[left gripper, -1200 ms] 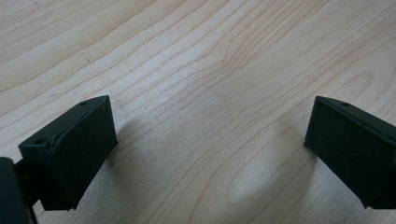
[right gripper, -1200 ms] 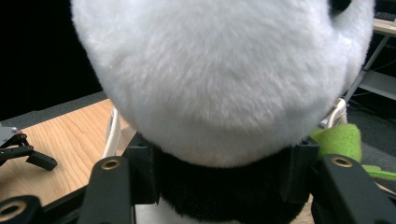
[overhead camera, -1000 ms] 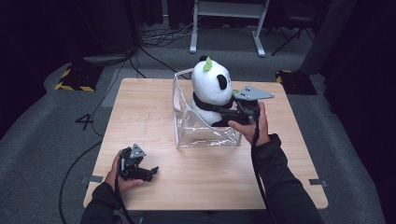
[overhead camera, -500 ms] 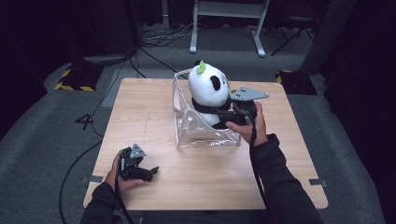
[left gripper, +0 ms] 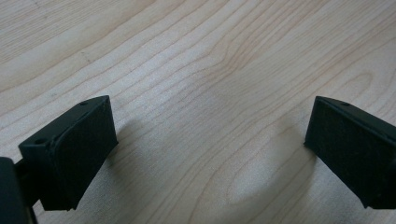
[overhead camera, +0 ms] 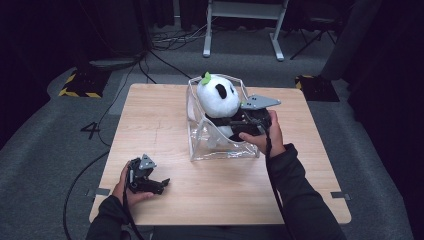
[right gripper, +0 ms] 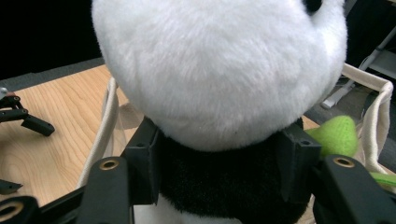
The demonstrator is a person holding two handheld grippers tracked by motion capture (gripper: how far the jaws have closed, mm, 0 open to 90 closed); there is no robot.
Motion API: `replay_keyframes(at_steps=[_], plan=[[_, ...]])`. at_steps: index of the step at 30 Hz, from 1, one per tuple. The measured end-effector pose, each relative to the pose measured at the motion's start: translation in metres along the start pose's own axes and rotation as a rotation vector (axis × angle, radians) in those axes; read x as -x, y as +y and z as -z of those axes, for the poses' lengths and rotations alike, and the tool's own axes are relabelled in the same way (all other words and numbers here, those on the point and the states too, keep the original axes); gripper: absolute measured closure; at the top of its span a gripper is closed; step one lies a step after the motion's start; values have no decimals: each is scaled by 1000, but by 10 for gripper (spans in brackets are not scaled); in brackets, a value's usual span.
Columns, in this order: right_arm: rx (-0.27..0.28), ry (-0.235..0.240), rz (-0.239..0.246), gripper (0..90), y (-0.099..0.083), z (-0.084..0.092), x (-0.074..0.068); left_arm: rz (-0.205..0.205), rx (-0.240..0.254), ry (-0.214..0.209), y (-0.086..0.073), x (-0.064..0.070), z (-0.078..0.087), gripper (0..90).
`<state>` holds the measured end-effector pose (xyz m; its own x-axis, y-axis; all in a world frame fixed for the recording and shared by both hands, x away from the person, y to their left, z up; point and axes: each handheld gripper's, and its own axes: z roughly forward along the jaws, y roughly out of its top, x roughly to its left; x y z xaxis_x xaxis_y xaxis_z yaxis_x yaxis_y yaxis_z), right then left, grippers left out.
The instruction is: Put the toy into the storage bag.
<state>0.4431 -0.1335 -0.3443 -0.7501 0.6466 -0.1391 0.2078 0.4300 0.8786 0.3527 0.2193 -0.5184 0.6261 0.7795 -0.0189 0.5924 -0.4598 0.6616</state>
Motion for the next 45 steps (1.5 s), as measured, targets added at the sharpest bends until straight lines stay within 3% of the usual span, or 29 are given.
replay_keyframes(at_steps=[8,20,23,24,28,31,45], plan=[[-50,-3,1,409,2,-3,-2,0,0,0,0,0,0,21],[-76,3,-4,360,3,-6,-3,0,0,0,0,0,0,21],[-74,-4,-13,359,3,-6,-2,0,0,0,0,0,0,21],[-74,-18,-8,308,4,-6,-4,0,0,0,0,0,0,21],[-50,-38,7,283,6,-3,-8,0,2,2,0,0,0,21],[-65,-24,26,298,7,-4,-11,1,4,2,0,0,0,21],[-70,-21,25,275,6,-4,-9,1,2,2,0,0,0,21]])
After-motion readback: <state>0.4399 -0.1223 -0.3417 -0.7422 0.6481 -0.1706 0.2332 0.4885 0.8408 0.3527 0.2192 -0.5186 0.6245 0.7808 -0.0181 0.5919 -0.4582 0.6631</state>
